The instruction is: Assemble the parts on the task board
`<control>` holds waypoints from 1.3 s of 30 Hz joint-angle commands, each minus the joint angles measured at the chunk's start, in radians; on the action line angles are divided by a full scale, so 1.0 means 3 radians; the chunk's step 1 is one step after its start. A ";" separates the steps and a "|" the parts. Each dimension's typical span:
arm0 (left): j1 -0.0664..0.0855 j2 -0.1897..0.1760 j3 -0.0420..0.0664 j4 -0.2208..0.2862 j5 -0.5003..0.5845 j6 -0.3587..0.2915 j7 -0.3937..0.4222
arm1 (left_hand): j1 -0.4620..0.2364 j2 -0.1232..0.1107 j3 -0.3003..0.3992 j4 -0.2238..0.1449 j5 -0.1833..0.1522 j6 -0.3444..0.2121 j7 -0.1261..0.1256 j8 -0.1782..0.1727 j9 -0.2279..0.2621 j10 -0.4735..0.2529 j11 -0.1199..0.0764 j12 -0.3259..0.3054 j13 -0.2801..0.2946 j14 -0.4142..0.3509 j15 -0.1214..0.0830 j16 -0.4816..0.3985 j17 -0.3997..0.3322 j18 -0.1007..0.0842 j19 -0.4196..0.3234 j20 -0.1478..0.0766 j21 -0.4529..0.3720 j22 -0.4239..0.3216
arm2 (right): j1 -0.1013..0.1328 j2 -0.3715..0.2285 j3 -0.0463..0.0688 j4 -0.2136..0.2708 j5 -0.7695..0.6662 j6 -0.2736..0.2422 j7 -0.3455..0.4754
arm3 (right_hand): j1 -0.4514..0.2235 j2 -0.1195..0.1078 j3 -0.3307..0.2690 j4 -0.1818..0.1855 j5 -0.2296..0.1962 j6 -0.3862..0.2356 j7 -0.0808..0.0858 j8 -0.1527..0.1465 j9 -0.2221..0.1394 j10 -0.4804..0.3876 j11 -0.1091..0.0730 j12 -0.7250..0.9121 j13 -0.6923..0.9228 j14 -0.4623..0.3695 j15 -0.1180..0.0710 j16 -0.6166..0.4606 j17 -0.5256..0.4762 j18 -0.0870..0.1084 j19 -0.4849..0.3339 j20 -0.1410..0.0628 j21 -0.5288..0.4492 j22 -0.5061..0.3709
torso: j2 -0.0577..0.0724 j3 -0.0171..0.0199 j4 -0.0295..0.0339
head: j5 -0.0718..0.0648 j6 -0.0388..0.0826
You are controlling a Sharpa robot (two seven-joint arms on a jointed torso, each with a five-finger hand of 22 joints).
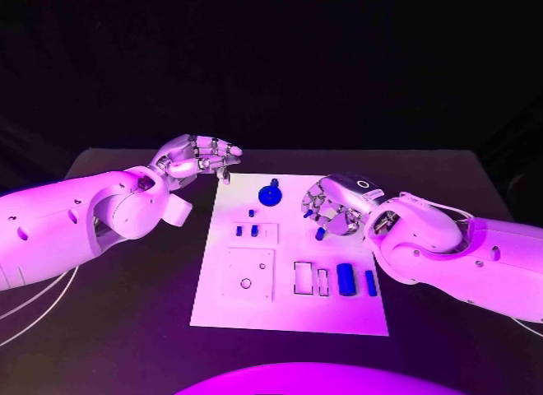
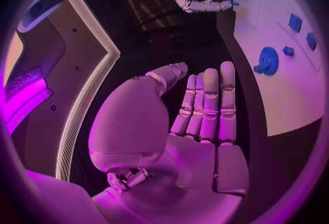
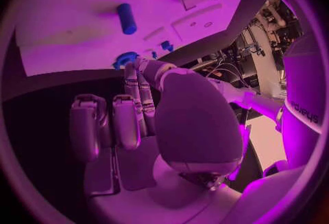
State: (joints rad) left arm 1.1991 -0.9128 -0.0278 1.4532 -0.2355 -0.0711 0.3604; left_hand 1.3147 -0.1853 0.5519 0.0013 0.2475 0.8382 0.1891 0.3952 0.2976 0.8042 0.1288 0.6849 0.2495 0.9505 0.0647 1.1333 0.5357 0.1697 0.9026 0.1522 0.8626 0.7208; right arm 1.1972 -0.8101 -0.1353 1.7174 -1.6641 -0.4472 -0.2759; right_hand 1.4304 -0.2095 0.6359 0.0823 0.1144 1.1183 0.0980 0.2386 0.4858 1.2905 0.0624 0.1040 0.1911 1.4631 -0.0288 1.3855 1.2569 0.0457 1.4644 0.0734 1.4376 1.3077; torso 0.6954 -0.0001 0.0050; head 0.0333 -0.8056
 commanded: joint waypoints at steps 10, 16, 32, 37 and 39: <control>0.0002 0.0030 0.0003 0.0020 -0.0010 0.0020 0.0008 | 0.0033 0.0017 0.0008 -0.0024 0.0013 -0.0021 -0.0001 0.0012 0.0005 -0.0022 0.0005 -0.0012 -0.0005 -0.0023 -0.0009 0.0022 -0.0006 0.0045 -0.0003 0.0013 -0.0017 0.0002 | -0.0072 0.0358 -0.0043 0.0034 0.0031 0.0366 0.0031 | -0.0009 0.0014 0.0003 -0.0033 0.0014 -0.0004 0.0018 0.0021 0.0007 0.0076 -0.0092 -0.0019 0.0001 0.0168 -0.0024 -0.0020 -0.0004 -0.0063 0.0205 -0.0030 -0.0027 0.0759 | -0.0001 -0.0008 0.0003 | 0.0102 -0.0049; 0.0002 0.0031 0.0003 0.0026 -0.0010 0.0020 0.0005 | 0.0033 0.0017 0.0008 -0.0024 0.0013 -0.0021 -0.0001 0.0012 0.0005 -0.0022 0.0005 -0.0012 -0.0005 -0.0023 -0.0009 0.0022 -0.0006 0.0045 -0.0003 0.0013 -0.0017 0.0002 | -0.0122 0.0497 -0.0066 0.0001 0.0029 0.0512 0.0002 | -0.0011 0.0016 0.0006 -0.0037 0.0017 -0.0008 0.0019 0.0019 0.0007 0.0073 -0.0090 -0.0023 0.0001 0.0167 -0.0023 -0.0018 -0.0002 -0.0061 0.0203 -0.0031 -0.0032 0.0758 | 0.0000 -0.0007 0.0004 | 0.0136 -0.0073; 0.0002 0.0031 0.0003 0.0035 -0.0009 0.0028 -0.0005 | 0.0038 0.0017 0.0009 -0.0029 0.0014 -0.0021 0.0001 0.0015 0.0008 -0.0024 0.0007 -0.0012 -0.0008 -0.0025 -0.0008 0.0024 -0.0007 0.0045 -0.0002 0.0014 -0.0014 0.0006 | -0.0184 0.0620 -0.0095 -0.0011 -0.0042 0.0680 -0.0100 | -0.0013 0.0018 0.0010 -0.0041 0.0021 -0.0013 0.0021 0.0018 0.0008 0.0070 -0.0088 -0.0027 0.0000 0.0167 -0.0022 -0.0019 -0.0003 -0.0060 0.0201 -0.0032 -0.0039 0.0756 | -0.0001 -0.0003 0.0001 | 0.0183 -0.0136; 0.0002 0.0030 0.0003 0.0036 -0.0009 0.0032 -0.0009 | 0.0038 0.0017 0.0009 -0.0029 0.0014 -0.0021 0.0001 0.0015 0.0008 -0.0024 0.0007 -0.0012 -0.0008 -0.0025 -0.0008 0.0024 -0.0007 0.0045 -0.0002 0.0014 -0.0014 0.0006 | -0.0200 0.0633 -0.0101 -0.0015 -0.0059 0.0697 -0.0117 | -0.0015 0.0019 0.0012 -0.0045 0.0023 -0.0016 0.0022 0.0017 0.0009 0.0068 -0.0086 -0.0029 0.0000 0.0168 -0.0021 -0.0016 0.0002 -0.0062 0.0203 -0.0032 -0.0032 0.0758 | 0.0000 -0.0002 -0.0001 | 0.0189 -0.0142; 0.0002 0.0030 0.0003 0.0036 -0.0009 0.0033 -0.0010 | 0.0038 0.0017 0.0009 -0.0029 0.0014 -0.0021 0.0001 0.0015 0.0008 -0.0024 0.0007 -0.0012 -0.0008 -0.0025 -0.0008 0.0024 -0.0007 0.0045 -0.0002 0.0014 -0.0014 0.0006 | -0.0205 0.0636 -0.0103 -0.0018 -0.0064 0.0697 -0.0123 | -0.0015 0.0019 0.0012 -0.0045 0.0023 -0.0016 0.0022 0.0017 0.0009 0.0068 -0.0086 -0.0029 0.0000 0.0168 -0.0021 -0.0016 0.0002 -0.0062 0.0203 -0.0032 -0.0032 0.0758 | 0.0000 -0.0001 -0.0002 | 0.0190 -0.0143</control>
State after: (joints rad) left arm 1.1993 -0.9055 -0.0278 1.4607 -0.2367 -0.0707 0.3534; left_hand 1.3187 -0.1813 0.5546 -0.0014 0.2475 0.8382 0.1891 0.3952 0.2992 0.8042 0.1288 0.6850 0.2479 0.9505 0.0647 1.1374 0.5349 0.1697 0.9025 0.1521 0.8626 0.7209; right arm 1.1372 -0.6205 -0.1657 1.7123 -1.6629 -0.2660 -0.3027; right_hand 1.4276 -0.2125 0.6387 0.0742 0.1185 1.1124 0.0988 0.2396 0.4871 1.2939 0.0593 0.0987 0.1902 1.4632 -0.0286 1.3855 1.2570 0.0456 1.4680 0.0698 1.4290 1.3073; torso 0.6955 -0.0009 0.0047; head 0.0895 -0.8481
